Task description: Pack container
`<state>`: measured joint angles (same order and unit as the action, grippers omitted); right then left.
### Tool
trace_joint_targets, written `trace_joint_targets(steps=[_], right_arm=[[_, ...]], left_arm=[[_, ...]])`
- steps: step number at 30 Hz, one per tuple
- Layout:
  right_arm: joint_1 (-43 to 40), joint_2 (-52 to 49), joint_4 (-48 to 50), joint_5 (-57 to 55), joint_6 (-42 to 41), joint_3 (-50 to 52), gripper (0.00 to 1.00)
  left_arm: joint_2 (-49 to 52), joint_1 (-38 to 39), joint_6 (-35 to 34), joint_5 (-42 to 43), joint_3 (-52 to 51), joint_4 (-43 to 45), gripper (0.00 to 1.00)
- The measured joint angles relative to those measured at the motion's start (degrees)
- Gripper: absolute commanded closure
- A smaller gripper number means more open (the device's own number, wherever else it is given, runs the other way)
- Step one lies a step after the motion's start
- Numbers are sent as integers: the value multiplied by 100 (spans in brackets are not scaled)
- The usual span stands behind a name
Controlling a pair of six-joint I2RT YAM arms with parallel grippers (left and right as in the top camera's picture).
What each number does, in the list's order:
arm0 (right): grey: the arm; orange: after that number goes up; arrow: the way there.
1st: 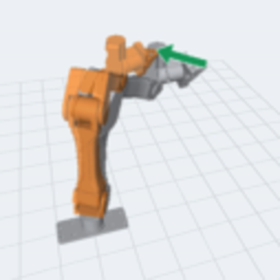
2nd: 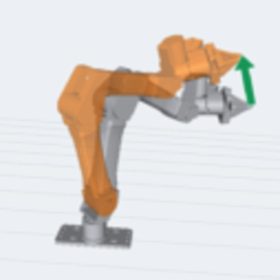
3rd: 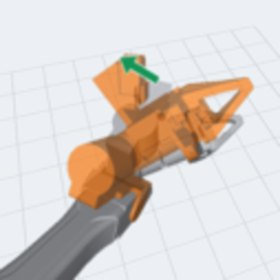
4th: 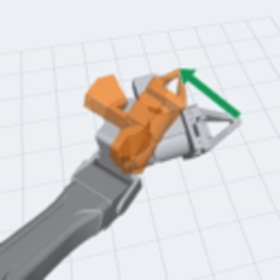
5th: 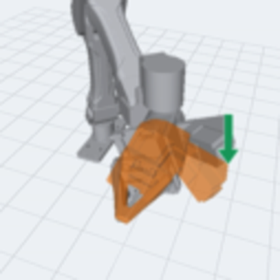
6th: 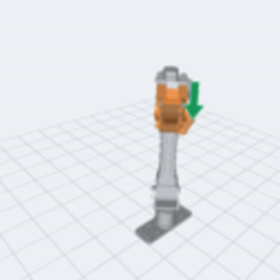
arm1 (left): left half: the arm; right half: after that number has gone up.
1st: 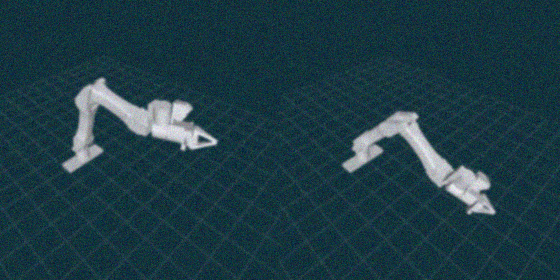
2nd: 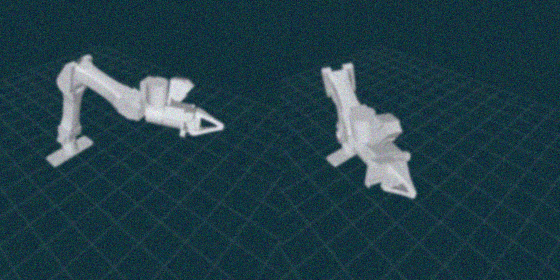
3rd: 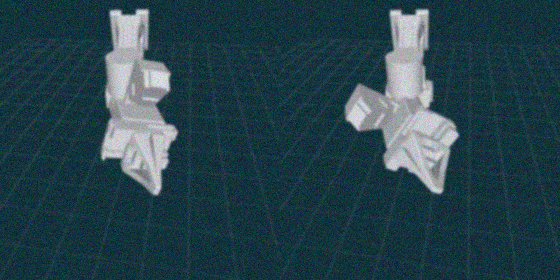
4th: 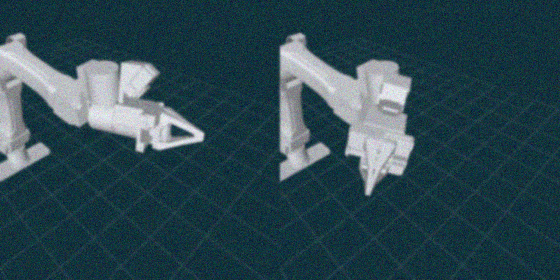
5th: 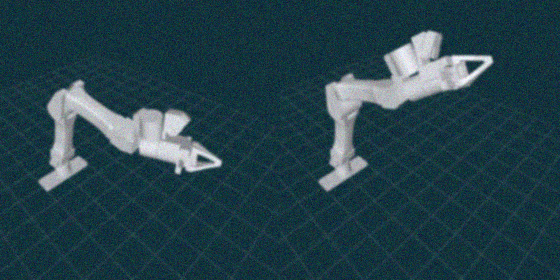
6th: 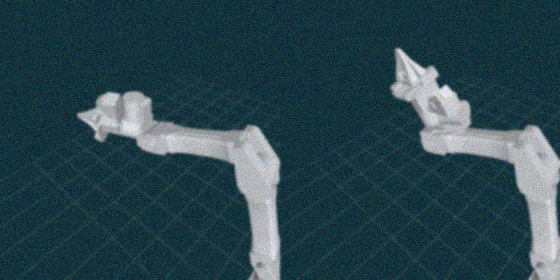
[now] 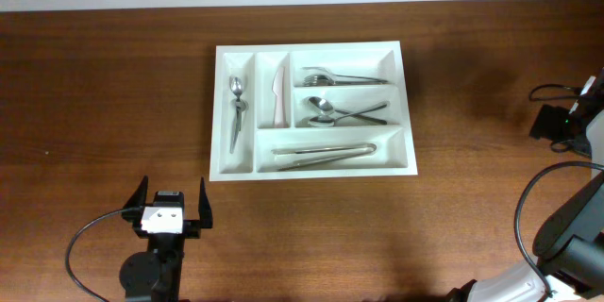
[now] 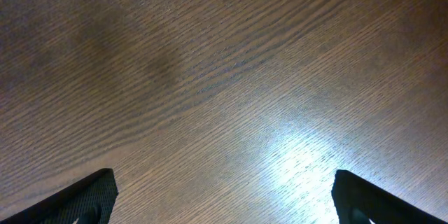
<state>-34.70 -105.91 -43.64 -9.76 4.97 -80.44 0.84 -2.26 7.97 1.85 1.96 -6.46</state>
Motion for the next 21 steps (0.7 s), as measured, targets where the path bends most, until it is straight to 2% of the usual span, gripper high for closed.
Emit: trace_joint_targets(steps=[15,21], right_arm=[[7,46,-4,0,-2,2,1],[92,920,2,-2,-2,35,1]], left_arm=[[0,0,0,2,0,0,1],[0,0,0,0,0,2,1]])
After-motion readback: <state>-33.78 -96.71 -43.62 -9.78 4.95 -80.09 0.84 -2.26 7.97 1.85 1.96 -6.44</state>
